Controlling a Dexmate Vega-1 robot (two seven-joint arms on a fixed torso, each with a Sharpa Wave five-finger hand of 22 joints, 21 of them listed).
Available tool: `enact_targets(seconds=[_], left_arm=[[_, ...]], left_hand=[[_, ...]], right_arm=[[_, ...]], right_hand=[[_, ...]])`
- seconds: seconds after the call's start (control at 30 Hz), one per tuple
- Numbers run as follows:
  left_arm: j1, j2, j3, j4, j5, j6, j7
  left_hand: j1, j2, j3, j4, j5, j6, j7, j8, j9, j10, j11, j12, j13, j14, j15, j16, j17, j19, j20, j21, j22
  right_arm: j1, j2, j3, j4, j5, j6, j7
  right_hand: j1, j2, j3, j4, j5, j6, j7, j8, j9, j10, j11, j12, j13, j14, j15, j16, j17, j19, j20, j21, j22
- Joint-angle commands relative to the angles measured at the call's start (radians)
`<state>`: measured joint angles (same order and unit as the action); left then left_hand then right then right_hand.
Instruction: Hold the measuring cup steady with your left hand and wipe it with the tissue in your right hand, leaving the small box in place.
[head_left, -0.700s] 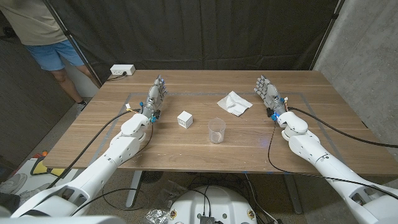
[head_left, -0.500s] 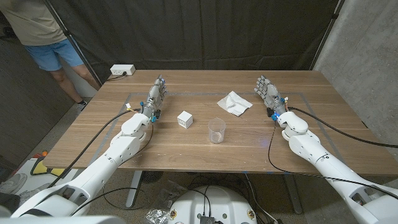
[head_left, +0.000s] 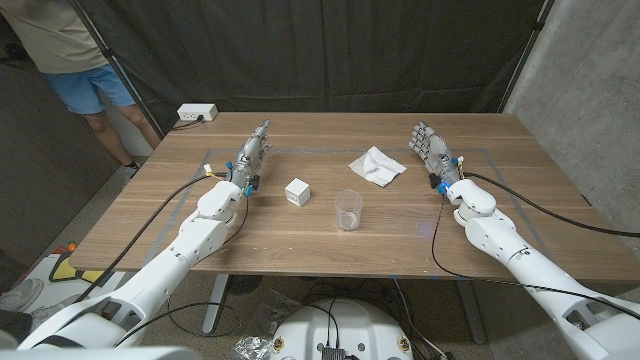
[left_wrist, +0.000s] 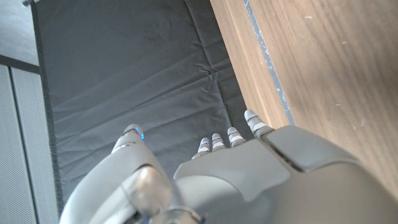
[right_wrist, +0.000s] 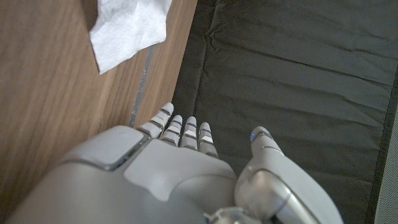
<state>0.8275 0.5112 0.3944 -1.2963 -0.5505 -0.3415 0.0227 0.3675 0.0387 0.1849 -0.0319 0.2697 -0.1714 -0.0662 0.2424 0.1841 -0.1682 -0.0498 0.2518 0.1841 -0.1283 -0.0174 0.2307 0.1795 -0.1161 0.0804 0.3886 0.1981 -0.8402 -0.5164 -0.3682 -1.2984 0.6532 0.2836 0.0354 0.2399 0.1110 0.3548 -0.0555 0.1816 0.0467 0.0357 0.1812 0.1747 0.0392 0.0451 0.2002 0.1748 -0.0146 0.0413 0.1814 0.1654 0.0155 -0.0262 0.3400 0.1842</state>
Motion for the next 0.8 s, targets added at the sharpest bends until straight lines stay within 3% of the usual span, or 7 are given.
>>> enact_targets(seconds=[0.03, 0.1, 0.4, 0.43, 0.63, 0.77, 0.8], left_arm=[[-0.009, 0.042, 0.034, -0.038, 0.140, -0.032, 0.043], [-0.009, 0.055, 0.043, -0.058, 0.191, -0.027, 0.074], [-0.019, 0.101, 0.073, -0.127, 0.308, -0.003, 0.093], [-0.021, 0.105, 0.077, -0.132, 0.318, -0.002, 0.091], [-0.032, 0.124, 0.093, -0.156, 0.352, -0.005, 0.061], [-0.039, 0.147, 0.108, -0.194, 0.418, 0.026, 0.069], [-0.042, 0.153, 0.113, -0.204, 0.440, 0.035, 0.073]], left_hand=[[0.037, -0.024, -0.004, -0.027, -0.001, -0.072, 0.004, 0.013, 0.004, 0.015, -0.019, 0.002, 0.003, 0.041, -0.007, 0.004, 0.004, 0.023, -0.005, 0.009, 0.002], [0.055, -0.032, -0.005, -0.039, -0.002, -0.054, 0.006, 0.016, 0.005, 0.031, 0.004, 0.002, 0.003, 0.057, -0.012, 0.003, 0.004, 0.033, -0.007, 0.012, 0.002], [0.113, -0.070, -0.015, -0.079, 0.001, -0.064, 0.013, 0.000, 0.005, 0.042, 0.003, -0.014, 0.004, 0.093, 0.000, -0.005, 0.005, 0.049, -0.034, 0.011, 0.000], [0.122, -0.079, -0.019, -0.085, 0.002, -0.071, 0.013, -0.005, 0.006, 0.036, -0.018, -0.020, 0.004, 0.095, 0.000, -0.008, 0.005, 0.048, -0.033, 0.009, -0.001], [0.137, -0.097, -0.027, -0.094, 0.005, -0.085, 0.017, -0.014, 0.006, 0.029, 0.003, -0.028, 0.005, 0.086, 0.004, -0.018, 0.006, 0.042, -0.035, 0.004, -0.001], [0.149, -0.111, -0.034, -0.102, 0.009, -0.080, 0.020, -0.015, 0.007, 0.029, -0.005, -0.030, 0.005, 0.085, 0.008, -0.022, 0.007, 0.043, -0.028, 0.003, -0.001], [0.160, -0.123, -0.039, -0.108, 0.013, -0.075, 0.020, -0.014, 0.007, 0.035, -0.026, -0.030, 0.006, 0.085, 0.007, -0.024, 0.007, 0.041, -0.026, 0.000, -0.001]], right_arm=[[-0.004, -0.008, -0.004, -0.010, -0.002, -0.010, 0.004], [-0.004, -0.010, -0.005, -0.013, -0.005, -0.012, 0.004], [-0.009, -0.018, -0.009, -0.030, -0.011, -0.021, -0.001], [-0.009, -0.019, -0.009, -0.031, -0.012, -0.022, -0.002], [-0.015, -0.028, -0.012, -0.054, -0.024, -0.030, -0.016], [-0.017, -0.032, -0.014, -0.066, -0.029, -0.036, -0.020], [-0.018, -0.031, -0.014, -0.066, -0.029, -0.035, -0.020]], right_hand=[[0.014, 0.002, 0.002, -0.005, 0.002, 0.008, -0.007, 0.005, 0.005, 0.004, 0.010, 0.006, 0.005, 0.006, 0.014, 0.007, 0.005, -0.001, 0.013, 0.000, 0.001], [0.014, 0.002, 0.001, -0.006, 0.002, 0.009, -0.007, 0.006, 0.005, 0.005, 0.010, 0.006, 0.005, 0.008, 0.017, 0.007, 0.006, 0.000, 0.015, 0.000, 0.002], [0.015, 0.002, 0.000, -0.008, 0.001, 0.013, -0.011, 0.008, 0.005, 0.010, 0.011, 0.008, 0.005, 0.010, 0.018, 0.006, 0.006, 0.001, 0.020, -0.002, 0.002], [0.015, 0.002, -0.001, -0.008, 0.001, 0.014, -0.011, 0.008, 0.005, 0.010, 0.011, 0.008, 0.006, 0.010, 0.018, 0.006, 0.006, 0.002, 0.020, -0.003, 0.002], [0.016, 0.002, -0.001, -0.009, 0.001, 0.016, -0.013, 0.008, 0.005, 0.010, 0.011, 0.008, 0.006, 0.011, 0.019, 0.005, 0.006, 0.003, 0.020, -0.004, 0.002], [0.017, 0.003, -0.002, -0.010, 0.001, 0.016, -0.011, 0.008, 0.005, 0.011, 0.012, 0.008, 0.006, 0.010, 0.020, 0.004, 0.006, 0.003, 0.020, -0.005, 0.003], [0.017, 0.003, -0.002, -0.010, 0.001, 0.016, -0.011, 0.008, 0.005, 0.011, 0.012, 0.007, 0.006, 0.010, 0.021, 0.004, 0.006, 0.003, 0.022, -0.006, 0.003]])
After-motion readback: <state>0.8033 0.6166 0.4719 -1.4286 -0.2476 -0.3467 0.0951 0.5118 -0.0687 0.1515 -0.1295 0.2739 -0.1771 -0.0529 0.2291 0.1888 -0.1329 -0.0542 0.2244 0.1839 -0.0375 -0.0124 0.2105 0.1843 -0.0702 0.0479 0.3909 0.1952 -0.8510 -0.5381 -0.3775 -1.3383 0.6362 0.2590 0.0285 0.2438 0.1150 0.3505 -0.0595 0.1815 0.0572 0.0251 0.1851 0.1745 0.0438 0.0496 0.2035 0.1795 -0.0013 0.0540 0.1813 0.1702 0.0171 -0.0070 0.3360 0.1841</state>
